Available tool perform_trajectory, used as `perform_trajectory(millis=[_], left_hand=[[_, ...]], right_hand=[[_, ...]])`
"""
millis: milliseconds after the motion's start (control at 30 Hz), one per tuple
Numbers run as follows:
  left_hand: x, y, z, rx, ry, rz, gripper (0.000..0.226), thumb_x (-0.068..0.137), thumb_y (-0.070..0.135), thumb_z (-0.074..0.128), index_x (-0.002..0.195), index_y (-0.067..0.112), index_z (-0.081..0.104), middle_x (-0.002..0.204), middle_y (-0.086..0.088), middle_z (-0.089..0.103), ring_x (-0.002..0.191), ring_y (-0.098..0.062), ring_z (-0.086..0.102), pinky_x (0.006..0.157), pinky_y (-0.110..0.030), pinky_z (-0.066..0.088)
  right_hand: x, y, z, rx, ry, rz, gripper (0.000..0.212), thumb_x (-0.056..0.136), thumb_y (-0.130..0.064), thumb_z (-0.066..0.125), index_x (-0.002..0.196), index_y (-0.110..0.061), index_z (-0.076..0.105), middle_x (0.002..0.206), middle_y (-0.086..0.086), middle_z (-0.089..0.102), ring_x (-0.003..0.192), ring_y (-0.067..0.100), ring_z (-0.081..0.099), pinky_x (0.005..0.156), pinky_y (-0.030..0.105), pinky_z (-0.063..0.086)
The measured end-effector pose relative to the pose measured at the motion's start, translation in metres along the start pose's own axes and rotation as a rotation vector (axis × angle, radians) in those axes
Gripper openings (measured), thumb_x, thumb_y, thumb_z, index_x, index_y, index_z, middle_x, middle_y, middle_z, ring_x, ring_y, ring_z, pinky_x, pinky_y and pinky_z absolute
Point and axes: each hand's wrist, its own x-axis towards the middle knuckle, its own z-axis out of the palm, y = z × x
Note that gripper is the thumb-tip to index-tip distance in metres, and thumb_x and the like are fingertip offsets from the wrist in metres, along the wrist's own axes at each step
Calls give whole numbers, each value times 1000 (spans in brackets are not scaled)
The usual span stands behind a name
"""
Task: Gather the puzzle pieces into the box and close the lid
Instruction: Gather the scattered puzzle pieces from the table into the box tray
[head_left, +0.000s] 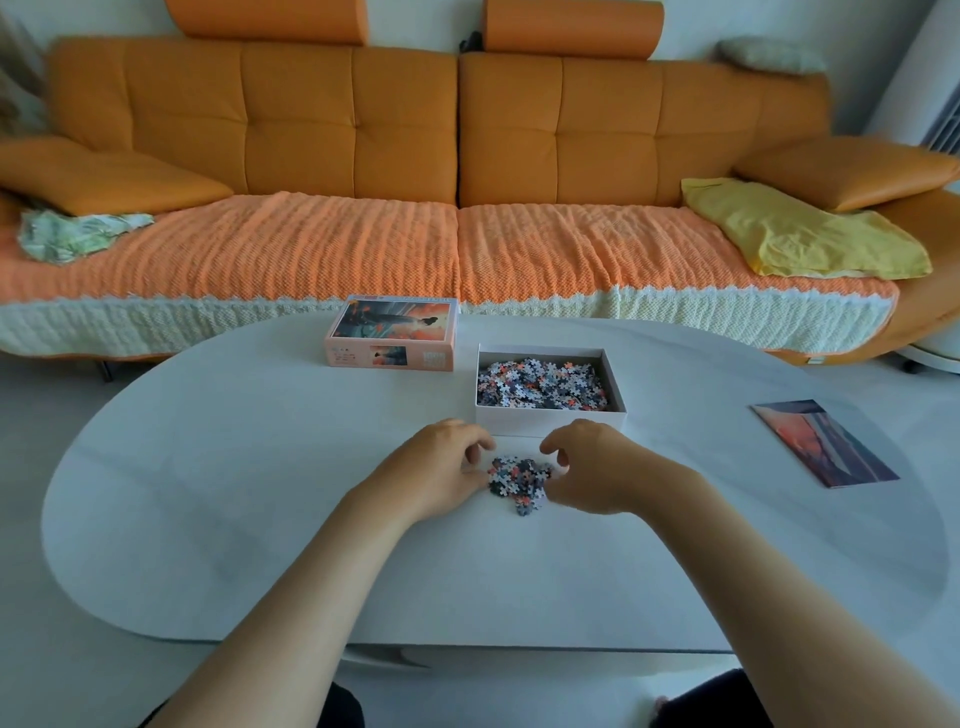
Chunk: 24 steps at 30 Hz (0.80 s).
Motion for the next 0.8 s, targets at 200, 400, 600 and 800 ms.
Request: perform_trajectory(millis=[200, 400, 600, 800], left_hand=[[3, 4, 7, 45, -114, 23, 52, 84, 33, 66, 134, 27, 53, 118, 9, 44, 109, -8, 45, 95, -27, 41], [7, 10, 10, -5, -72, 33, 22, 85, 25, 68, 107, 28, 70, 97, 9, 47, 87, -9, 53, 76, -21, 41], [6, 10, 9, -21, -22, 38, 20, 82, 25, 73, 102, 24, 71, 97, 8, 52, 85, -8, 53, 74, -18, 41], [7, 9, 7, -77, 15, 20, 14, 79, 21, 77, 90, 25, 70, 92, 11, 56, 75, -1, 51, 63, -6, 35]], right_hand=[[1, -9, 8, -59, -28, 16, 83, 69, -59, 76, 137, -22, 48, 128, 1, 43, 112, 20, 51, 89, 30, 45], [7, -18, 5, -43, 55, -11, 46, 73, -46, 77, 111, -20, 70, 110, 0, 61, 102, 17, 55, 78, 27, 51], [7, -18, 6, 117, 60, 15, 43, 73, -31, 82, 113, -23, 70, 104, -3, 61, 78, 13, 61, 58, 20, 52], [9, -18, 5, 203, 44, 8, 21, 72, -24, 82, 90, -23, 70, 95, -4, 63, 72, 15, 63, 48, 17, 44]])
